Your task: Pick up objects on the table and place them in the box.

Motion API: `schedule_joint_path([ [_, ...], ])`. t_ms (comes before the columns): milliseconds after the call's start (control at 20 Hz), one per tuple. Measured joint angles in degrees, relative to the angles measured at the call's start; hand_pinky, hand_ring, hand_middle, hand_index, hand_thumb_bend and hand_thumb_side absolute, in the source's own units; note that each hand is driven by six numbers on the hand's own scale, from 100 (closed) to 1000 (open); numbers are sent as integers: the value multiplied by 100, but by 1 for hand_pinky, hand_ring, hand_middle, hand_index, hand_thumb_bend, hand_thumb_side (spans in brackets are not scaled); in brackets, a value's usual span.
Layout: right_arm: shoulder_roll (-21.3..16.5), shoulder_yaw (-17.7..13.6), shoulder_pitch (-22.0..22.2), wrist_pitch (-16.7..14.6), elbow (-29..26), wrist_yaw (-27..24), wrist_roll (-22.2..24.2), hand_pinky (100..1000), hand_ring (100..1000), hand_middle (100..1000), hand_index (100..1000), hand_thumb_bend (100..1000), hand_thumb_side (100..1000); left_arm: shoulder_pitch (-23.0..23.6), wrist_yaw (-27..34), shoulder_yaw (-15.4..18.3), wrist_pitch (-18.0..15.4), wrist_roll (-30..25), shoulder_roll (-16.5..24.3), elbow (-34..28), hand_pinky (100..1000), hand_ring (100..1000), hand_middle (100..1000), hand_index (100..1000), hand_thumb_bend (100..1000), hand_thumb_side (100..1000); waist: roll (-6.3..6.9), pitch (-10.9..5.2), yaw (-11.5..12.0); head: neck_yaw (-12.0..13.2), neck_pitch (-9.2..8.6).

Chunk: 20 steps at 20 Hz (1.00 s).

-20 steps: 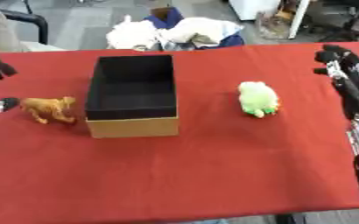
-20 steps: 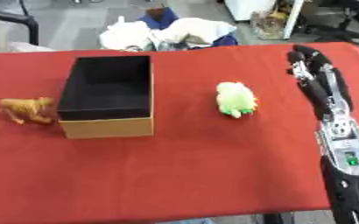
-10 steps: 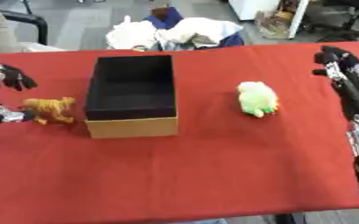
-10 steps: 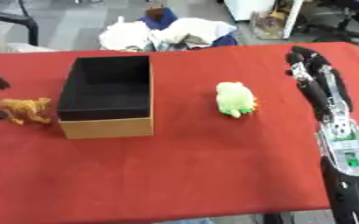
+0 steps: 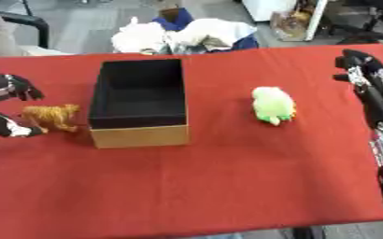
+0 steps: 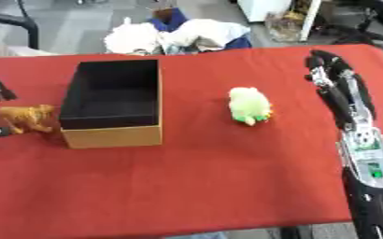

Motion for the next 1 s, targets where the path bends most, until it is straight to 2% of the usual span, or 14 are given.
schedule_joint_path([
  [550, 3, 17, -2, 14, 0, -3, 24, 735, 824, 720, 836, 100, 646, -132, -744, 219, 178, 624, -258, 490, 713, 684, 672, 804, 553, 305, -6, 16, -70, 43, 0],
  [1000, 9, 34, -50, -7, 1, -7, 50, 736, 825, 720, 836, 100, 654, -156, -1176, 339, 276, 985, -377, 738, 699, 658, 642, 782, 546, 301, -26, 76, -141, 71, 0],
])
